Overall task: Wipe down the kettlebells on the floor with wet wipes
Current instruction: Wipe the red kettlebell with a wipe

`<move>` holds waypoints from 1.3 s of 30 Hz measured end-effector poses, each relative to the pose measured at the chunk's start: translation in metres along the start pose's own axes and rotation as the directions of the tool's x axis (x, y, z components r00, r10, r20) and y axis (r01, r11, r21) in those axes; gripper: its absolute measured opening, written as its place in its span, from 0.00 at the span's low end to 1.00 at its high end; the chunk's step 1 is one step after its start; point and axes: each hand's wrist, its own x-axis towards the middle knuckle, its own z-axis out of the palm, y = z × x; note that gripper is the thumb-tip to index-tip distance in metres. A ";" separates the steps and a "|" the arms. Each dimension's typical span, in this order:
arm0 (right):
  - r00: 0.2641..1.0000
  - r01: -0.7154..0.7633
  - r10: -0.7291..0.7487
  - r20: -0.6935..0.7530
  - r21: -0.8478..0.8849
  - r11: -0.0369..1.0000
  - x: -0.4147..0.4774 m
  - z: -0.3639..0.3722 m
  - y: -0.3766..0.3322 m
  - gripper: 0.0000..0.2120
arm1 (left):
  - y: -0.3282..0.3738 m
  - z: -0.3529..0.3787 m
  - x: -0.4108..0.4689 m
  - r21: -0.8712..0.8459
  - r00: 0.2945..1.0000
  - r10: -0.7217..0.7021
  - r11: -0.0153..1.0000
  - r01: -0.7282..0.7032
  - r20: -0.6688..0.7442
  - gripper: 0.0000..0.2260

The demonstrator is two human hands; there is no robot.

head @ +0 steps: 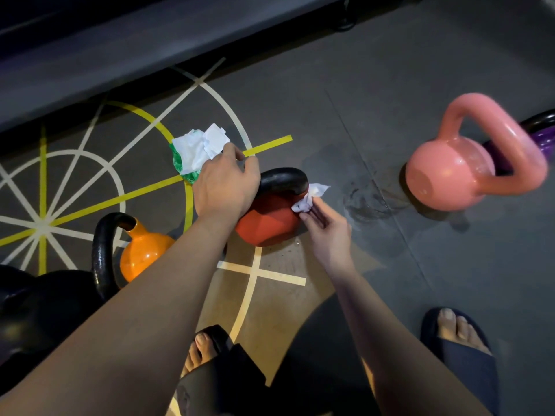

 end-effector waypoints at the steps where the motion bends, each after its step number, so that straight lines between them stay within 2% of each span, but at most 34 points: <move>1: 1.000 0.005 -0.005 -0.018 -0.033 0.999 0.005 -0.002 0.002 0.09 | 0.000 0.000 0.000 0.001 1.000 0.000 1.000 0.000 0.000 0.15; 2: 0.999 0.003 -0.006 -0.034 -0.081 0.997 0.010 -0.003 0.003 0.04 | 0.000 0.000 0.000 0.002 1.000 0.000 1.000 0.000 -0.001 0.15; 4: 0.997 0.026 -0.041 -0.070 -0.202 0.979 0.020 -0.004 0.002 0.07 | 0.000 0.001 0.000 0.003 1.000 0.001 1.000 -0.001 -0.002 0.14; 6: 0.997 0.070 -0.075 -0.012 -0.233 0.970 0.028 -0.006 0.002 0.11 | -0.001 0.001 0.001 0.003 1.000 0.001 1.000 -0.001 0.001 0.14; 9: 0.995 0.075 -0.048 0.089 -0.333 0.940 0.038 -0.011 0.004 0.18 | -0.001 0.001 0.001 0.000 1.000 -0.005 1.000 0.005 0.010 0.14; 11: 0.993 0.089 -0.051 0.106 -0.386 0.918 0.035 -0.013 0.000 0.18 | -0.001 0.000 0.001 -0.001 1.000 -0.007 1.000 0.007 0.010 0.13; 14: 0.990 0.138 -0.127 0.054 -0.362 0.922 0.019 -0.010 -0.012 0.13 | -0.001 0.000 0.001 0.002 1.000 -0.013 1.000 0.013 0.003 0.12; 17: 0.992 0.119 -0.125 0.001 -0.329 0.937 0.010 -0.002 -0.016 0.09 | -0.001 0.001 0.001 0.003 1.000 -0.015 1.000 0.015 -0.002 0.13; 19: 0.996 0.080 -0.088 -0.009 -0.334 0.939 0.012 0.001 -0.008 0.09 | 0.000 0.001 0.000 0.003 1.000 -0.015 1.000 0.015 0.000 0.13; 23: 0.996 -0.063 0.082 0.046 -0.319 0.946 0.020 0.004 0.009 0.10 | 0.001 0.000 -0.001 0.005 1.000 -0.015 1.000 0.015 0.002 0.13; 25: 0.997 -0.052 0.064 0.042 -0.243 0.969 0.026 0.004 -0.001 0.09 | 0.001 0.000 -0.001 0.004 1.000 -0.017 1.000 0.017 0.001 0.13; 28: 0.999 0.045 -0.049 -0.017 -0.188 0.981 0.028 -0.002 -0.019 0.17 | 0.000 0.001 0.000 0.003 1.000 -0.017 1.000 0.017 -0.004 0.13; 31: 0.992 0.098 -0.117 -0.053 -0.286 0.953 0.021 0.002 -0.023 0.25 | -0.001 0.001 -0.001 0.007 1.000 -0.013 1.000 0.013 -0.008 0.14; 32: 0.993 0.091 -0.110 -0.046 -0.310 0.946 0.018 0.004 -0.021 0.23 | 0.000 0.001 -0.001 0.006 1.000 -0.014 1.000 0.014 -0.006 0.14; 36: 0.999 0.019 -0.029 -0.018 -0.409 0.912 0.022 0.007 -0.004 0.08 | 0.001 0.000 -0.002 0.004 1.000 -0.015 1.000 0.015 0.005 0.14; 39: 0.999 0.008 -0.028 -0.046 -0.386 0.923 0.021 0.006 -0.012 0.07 | 0.001 -0.001 -0.002 -0.009 1.000 -0.016 1.000 0.016 0.008 0.13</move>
